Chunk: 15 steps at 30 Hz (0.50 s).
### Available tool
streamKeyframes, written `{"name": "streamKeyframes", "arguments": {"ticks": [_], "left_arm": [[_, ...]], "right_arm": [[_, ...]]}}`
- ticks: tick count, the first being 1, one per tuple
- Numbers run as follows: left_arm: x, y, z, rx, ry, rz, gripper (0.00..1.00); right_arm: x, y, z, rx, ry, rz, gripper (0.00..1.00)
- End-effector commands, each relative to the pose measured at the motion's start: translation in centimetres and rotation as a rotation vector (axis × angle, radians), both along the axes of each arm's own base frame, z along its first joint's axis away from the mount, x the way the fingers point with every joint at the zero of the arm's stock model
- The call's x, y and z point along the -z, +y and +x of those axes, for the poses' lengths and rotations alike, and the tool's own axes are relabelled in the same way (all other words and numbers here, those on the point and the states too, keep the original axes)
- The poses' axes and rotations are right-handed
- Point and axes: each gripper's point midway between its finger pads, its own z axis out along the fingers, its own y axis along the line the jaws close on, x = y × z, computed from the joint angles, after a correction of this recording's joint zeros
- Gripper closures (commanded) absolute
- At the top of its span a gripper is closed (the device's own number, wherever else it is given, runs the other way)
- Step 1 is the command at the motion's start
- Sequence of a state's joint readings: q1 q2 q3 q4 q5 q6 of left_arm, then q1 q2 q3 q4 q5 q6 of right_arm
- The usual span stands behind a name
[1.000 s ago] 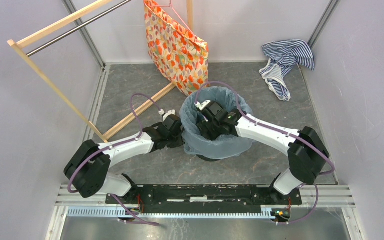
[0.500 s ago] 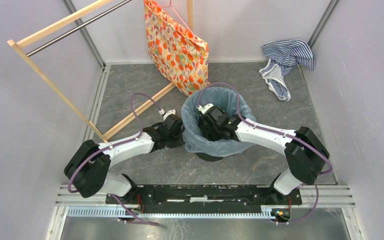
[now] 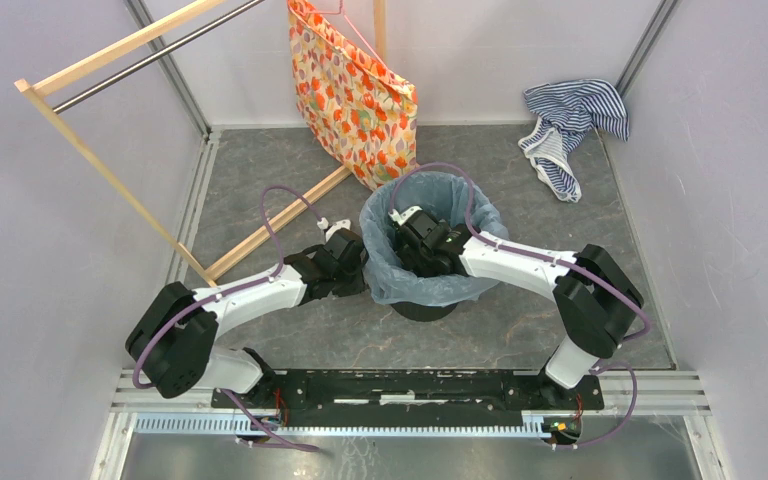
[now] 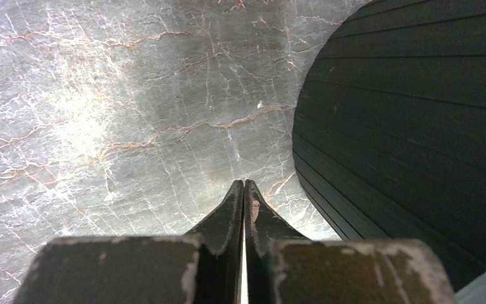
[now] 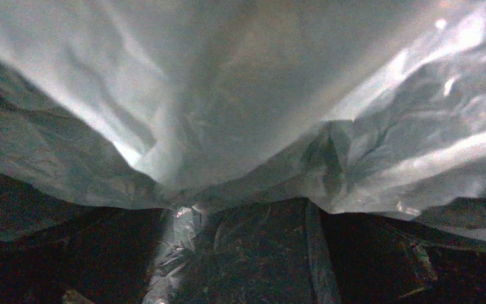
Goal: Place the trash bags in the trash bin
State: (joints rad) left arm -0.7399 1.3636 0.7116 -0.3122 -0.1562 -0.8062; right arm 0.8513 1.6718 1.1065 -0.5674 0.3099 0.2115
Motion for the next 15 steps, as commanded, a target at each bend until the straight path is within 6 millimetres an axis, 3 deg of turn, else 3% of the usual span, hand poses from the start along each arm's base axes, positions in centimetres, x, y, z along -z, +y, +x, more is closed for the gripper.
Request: {"name": "streamKeyframes", "arguments": {"ticks": [1, 15], "left_arm": [[-2.2, -0.3, 1.2, 0.023, -0.074, -0.001, 0.94], [-2.3, -0.5, 1.3, 0.032, -0.073, 0.0, 0.94]], "right_arm": [[-0.8, 0.2, -0.7, -0.016, 0.032, -0.009, 0.02], [-6.5, 1.1, -0.1, -0.002, -0.071, 0.06, 0.02]]}}
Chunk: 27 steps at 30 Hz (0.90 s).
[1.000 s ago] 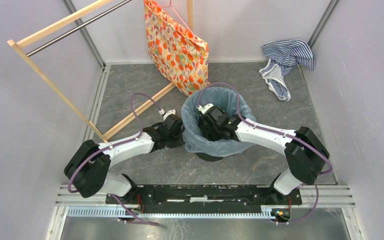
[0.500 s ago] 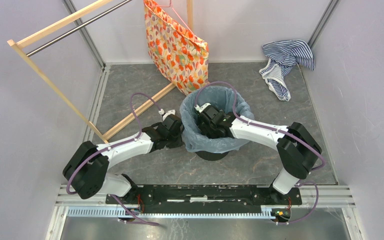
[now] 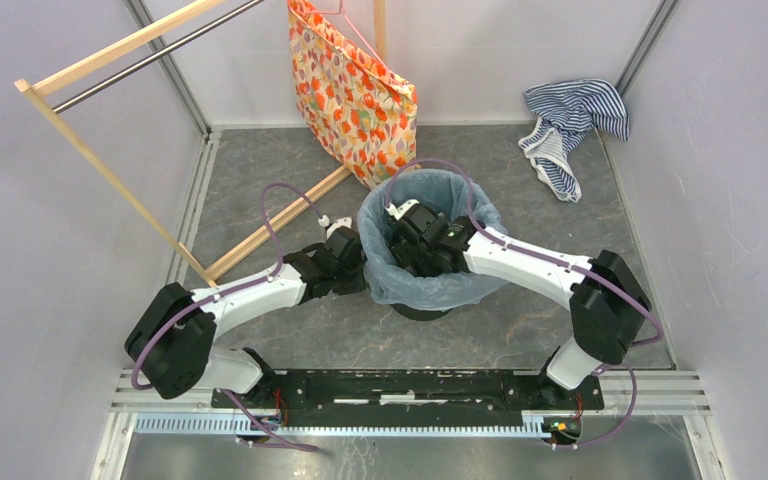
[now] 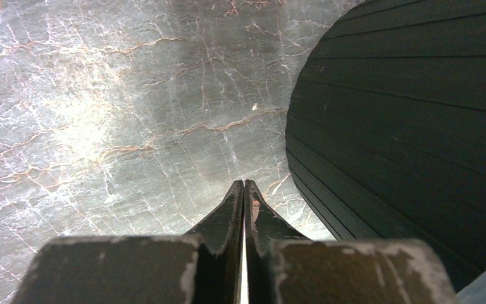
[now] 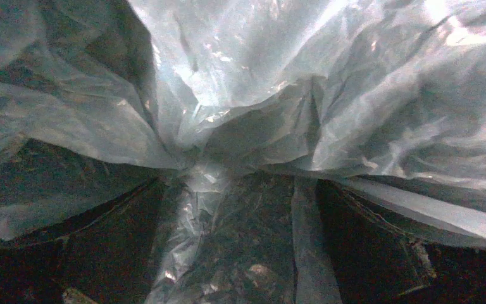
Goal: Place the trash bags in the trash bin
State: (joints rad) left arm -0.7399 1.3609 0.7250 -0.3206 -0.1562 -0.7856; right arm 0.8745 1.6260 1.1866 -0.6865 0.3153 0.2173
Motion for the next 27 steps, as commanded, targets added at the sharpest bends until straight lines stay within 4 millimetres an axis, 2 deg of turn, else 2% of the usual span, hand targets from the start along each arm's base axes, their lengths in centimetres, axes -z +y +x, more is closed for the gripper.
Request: {"name": "streamKeyframes", "arguments": {"ticks": [1, 7, 14, 20, 27], "left_arm": [[-1.9, -0.5, 1.2, 0.015, -0.062, -0.006, 0.94], [-1.7, -0.4, 1.1, 0.017, -0.058, -0.001, 0.94], [-1.0, 0.1, 0.8, 0.01, -0.049, 0.019, 0.93], [-1.2, 0.5, 0.8, -0.001, -0.058, 0.027, 0.93], [-1.8, 0.7, 0.8, 0.001, -0.069, 0.03, 0.92]], "right_arm": [[-3.5, 0.7, 0.6, 0.017, -0.068, 0.056, 0.02], [-4.2, 0.5, 0.6, 0.031, -0.088, 0.06, 0.02], [-7.0, 1.2, 0.7, 0.025, -0.132, 0.131, 0.02], [-8.8, 1.7, 0.3, 0.006, -0.147, 0.188, 0.02], [-8.9, 2.7, -0.5, -0.034, -0.126, 0.263, 0.02]]}}
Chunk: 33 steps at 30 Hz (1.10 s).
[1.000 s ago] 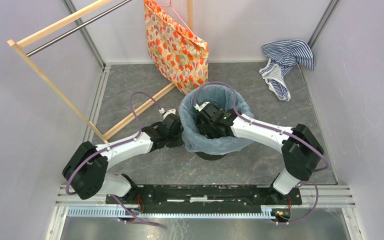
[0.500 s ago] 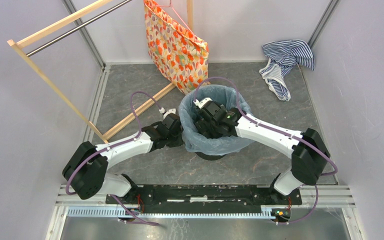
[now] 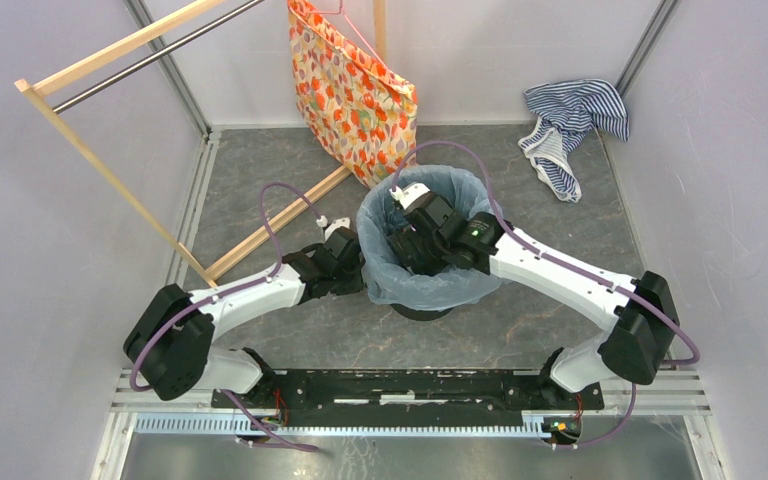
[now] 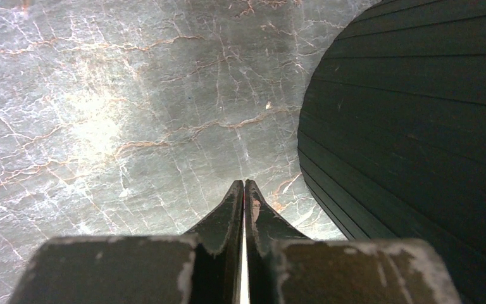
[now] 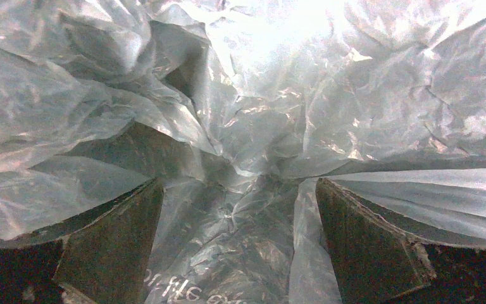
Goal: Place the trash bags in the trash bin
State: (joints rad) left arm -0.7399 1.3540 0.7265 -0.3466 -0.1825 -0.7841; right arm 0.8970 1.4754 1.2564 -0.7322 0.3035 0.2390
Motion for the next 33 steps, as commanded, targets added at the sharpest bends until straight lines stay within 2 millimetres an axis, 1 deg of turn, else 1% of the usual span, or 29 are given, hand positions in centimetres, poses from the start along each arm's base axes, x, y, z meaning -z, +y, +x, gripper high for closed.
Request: {"name": "streamKeyframes", "arguments": {"ticks": [1, 5, 10, 14, 21, 28, 31, 33], "left_arm": [[-1.9, 0.0, 0.9, 0.016, -0.068, 0.0, 0.91], [-2.2, -0.4, 1.0, 0.027, -0.069, -0.009, 0.91], [-2.2, -0.5, 1.1, 0.03, -0.069, -0.007, 0.89], [-1.9, -0.1, 1.0, 0.023, -0.071, 0.008, 0.88], [-1.6, 0.8, 1.0, 0.005, -0.081, 0.042, 0.87], [-0.8, 1.4, 0.7, 0.001, -0.073, 0.062, 0.84], [-0.8, 1.6, 0.8, -0.004, -0.077, 0.071, 0.82], [-0.6, 2.0, 0.7, -0.01, -0.075, 0.089, 0.81]], "right_arm": [[-2.0, 1.6, -0.2, -0.029, -0.028, 0.118, 0.02], [-1.8, 2.4, -0.3, -0.05, -0.016, 0.142, 0.02], [-0.7, 2.7, -0.3, -0.054, 0.0, 0.141, 0.02], [-1.5, 2.9, -0.2, -0.054, -0.014, 0.167, 0.02], [-5.3, 3.6, -0.3, -0.07, -0.064, 0.256, 0.02], [-8.0, 3.8, -0.6, -0.083, -0.095, 0.33, 0.02], [-9.7, 4.1, -0.8, -0.093, -0.117, 0.38, 0.02], [-11.2, 4.3, -1.0, -0.104, -0.137, 0.419, 0.02]]}}
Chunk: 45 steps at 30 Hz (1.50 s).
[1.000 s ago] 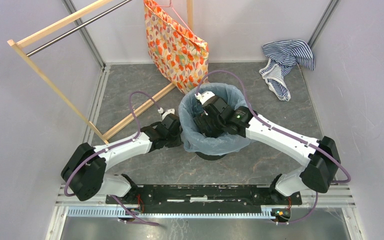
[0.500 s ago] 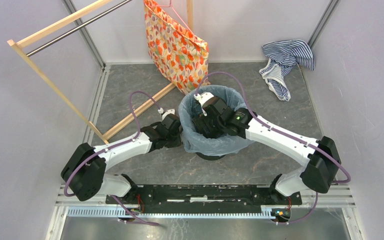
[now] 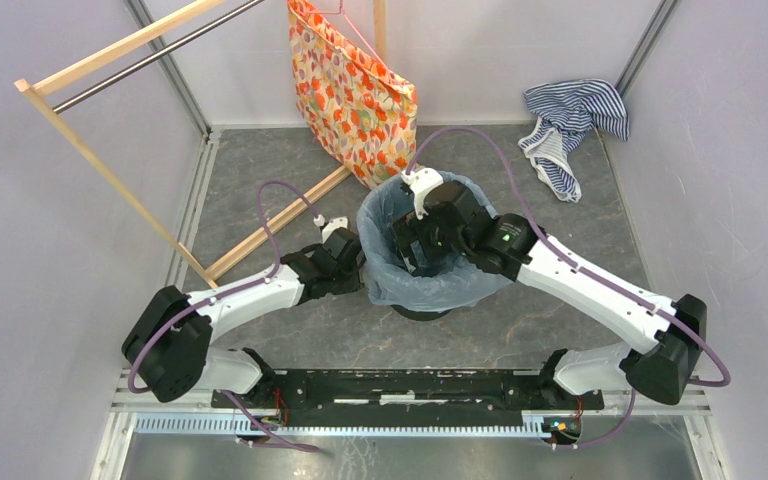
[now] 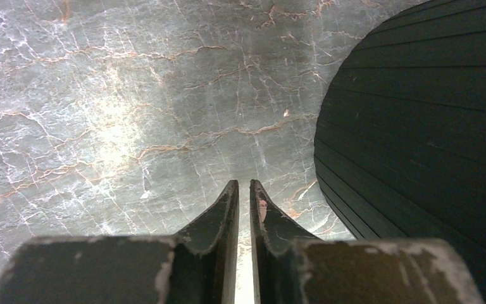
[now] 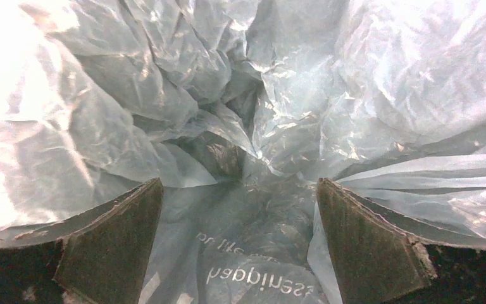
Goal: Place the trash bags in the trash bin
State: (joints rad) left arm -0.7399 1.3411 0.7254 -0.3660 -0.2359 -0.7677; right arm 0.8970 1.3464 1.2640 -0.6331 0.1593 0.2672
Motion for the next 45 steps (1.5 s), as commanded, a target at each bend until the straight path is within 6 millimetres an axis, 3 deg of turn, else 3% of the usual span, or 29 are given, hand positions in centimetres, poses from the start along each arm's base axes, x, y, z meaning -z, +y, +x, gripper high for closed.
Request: {"name": "streamKeyframes", "arguments": {"ticks": [1, 9, 13, 17, 23, 28, 33, 35, 40, 45], "left_arm": [[-0.5, 1.1, 0.4, 0.005, -0.049, 0.049, 0.8], [0.4, 2.4, -0.4, -0.017, -0.041, 0.079, 0.73], [-0.2, 3.1, -0.5, -0.032, -0.047, 0.093, 0.71], [-3.2, 4.1, 0.0, -0.07, -0.102, 0.093, 0.67], [-10.0, 5.6, -0.4, -0.108, -0.192, 0.053, 0.57], [-17.0, 4.9, -0.8, -0.083, -0.268, -0.066, 0.44], [-24.0, 3.2, -0.6, -0.033, -0.342, -0.184, 0.34], [-25.3, 2.1, -0.5, -0.005, -0.347, -0.214, 0.31], [-25.2, -0.8, -0.2, 0.049, -0.344, -0.181, 0.26], [-22.4, -2.5, -0.5, 0.069, -0.324, -0.088, 0.25]], "right_arm": [[-6.1, 1.4, 0.0, -0.021, -0.089, 0.169, 0.02], [-11.0, 1.0, -0.3, -0.028, -0.164, 0.257, 0.02], [-12.7, 0.4, -0.5, -0.02, -0.195, 0.281, 0.02], [-14.3, -1.2, -0.5, 0.024, -0.236, 0.277, 0.02], [-16.1, -6.7, 0.0, 0.186, -0.335, 0.167, 0.02], [-14.1, -11.0, 1.2, 0.344, -0.366, -0.021, 0.02], [-11.2, -12.0, 2.9, 0.357, -0.303, -0.066, 0.02], [-10.1, -11.9, 3.2, 0.347, -0.282, -0.056, 0.02], [-6.8, -11.4, 3.2, 0.331, -0.228, -0.041, 0.02], [-4.3, -11.5, 2.9, 0.324, -0.191, -0.041, 0.02]]}}
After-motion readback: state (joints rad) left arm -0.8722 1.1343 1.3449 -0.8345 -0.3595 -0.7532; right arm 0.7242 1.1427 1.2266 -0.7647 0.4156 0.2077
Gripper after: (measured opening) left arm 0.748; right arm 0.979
